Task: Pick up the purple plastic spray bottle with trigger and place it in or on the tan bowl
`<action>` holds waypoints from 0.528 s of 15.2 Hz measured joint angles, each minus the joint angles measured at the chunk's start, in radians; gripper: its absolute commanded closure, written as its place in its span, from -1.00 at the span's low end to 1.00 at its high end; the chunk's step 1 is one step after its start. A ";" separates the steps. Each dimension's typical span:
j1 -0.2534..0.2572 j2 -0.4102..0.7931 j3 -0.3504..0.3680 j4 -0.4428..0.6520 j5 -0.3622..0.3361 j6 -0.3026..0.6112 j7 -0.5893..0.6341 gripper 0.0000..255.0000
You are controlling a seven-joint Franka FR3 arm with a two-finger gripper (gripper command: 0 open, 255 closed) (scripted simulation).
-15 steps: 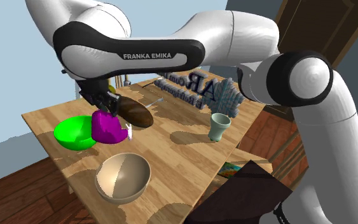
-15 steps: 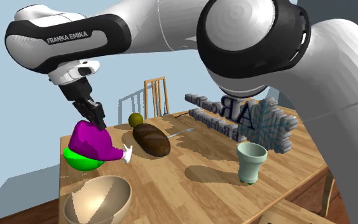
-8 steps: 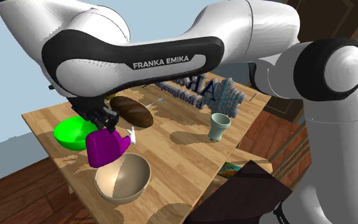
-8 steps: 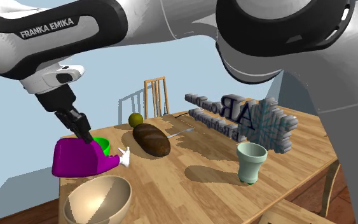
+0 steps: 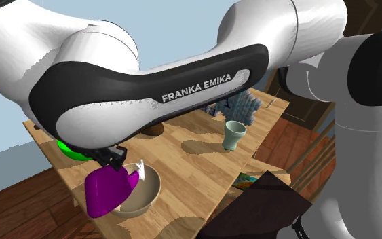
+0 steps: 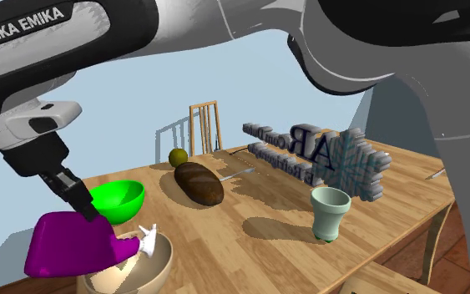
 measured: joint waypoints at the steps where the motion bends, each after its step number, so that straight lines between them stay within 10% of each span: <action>1: -0.002 -0.001 0.000 -0.014 0.000 0.011 0.007 1.00; 8: -0.004 0.018 -0.006 -0.071 -0.018 0.079 0.039 1.00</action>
